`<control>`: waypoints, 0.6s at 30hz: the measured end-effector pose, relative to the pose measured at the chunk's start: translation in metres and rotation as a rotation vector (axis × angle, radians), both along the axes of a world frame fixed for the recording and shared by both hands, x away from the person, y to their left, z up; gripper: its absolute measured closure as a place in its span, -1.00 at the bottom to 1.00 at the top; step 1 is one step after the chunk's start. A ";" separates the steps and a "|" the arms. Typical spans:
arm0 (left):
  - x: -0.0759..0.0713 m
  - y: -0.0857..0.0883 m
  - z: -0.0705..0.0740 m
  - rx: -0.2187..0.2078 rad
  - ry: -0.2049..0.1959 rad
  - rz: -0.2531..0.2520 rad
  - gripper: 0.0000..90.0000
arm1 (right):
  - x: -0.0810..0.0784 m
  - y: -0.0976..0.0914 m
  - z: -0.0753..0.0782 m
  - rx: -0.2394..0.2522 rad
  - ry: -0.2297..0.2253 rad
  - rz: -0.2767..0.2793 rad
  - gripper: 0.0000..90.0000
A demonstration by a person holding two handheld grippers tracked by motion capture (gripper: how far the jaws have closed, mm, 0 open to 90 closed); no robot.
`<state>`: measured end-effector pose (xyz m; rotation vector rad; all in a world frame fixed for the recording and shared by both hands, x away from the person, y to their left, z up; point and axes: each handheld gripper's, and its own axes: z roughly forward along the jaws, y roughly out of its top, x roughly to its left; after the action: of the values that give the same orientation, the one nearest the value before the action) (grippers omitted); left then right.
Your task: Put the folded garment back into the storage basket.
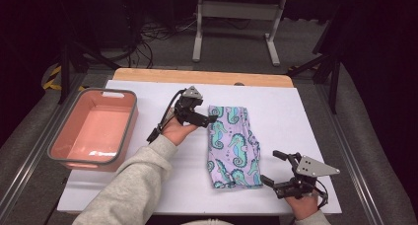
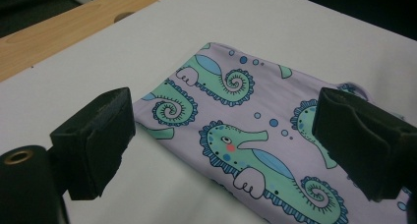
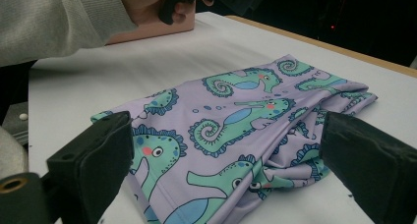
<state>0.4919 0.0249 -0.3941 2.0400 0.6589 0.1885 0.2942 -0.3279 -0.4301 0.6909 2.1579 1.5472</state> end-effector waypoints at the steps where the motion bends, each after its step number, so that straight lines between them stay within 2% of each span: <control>1: 0.001 -0.002 0.000 0.003 -0.002 0.001 -0.78 | 0.000 0.000 0.000 -0.003 0.002 0.000 -0.85; 10: 0.013 -0.015 -0.003 0.043 0.005 0.044 -0.78 | 0.000 -0.002 0.000 0.005 0.000 0.001 -0.85; 17: 0.023 -0.028 -0.010 0.060 0.031 0.042 -0.78 | 0.000 -0.003 0.001 0.005 -0.002 0.001 -0.85; 18: 0.027 -0.031 -0.013 0.060 0.048 0.053 -0.79 | 0.000 -0.004 0.001 0.008 -0.001 0.002 -0.85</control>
<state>0.5184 -0.0061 -0.4068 2.0908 0.7462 0.1927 0.2942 -0.3315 -0.4292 0.6904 2.1538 1.5582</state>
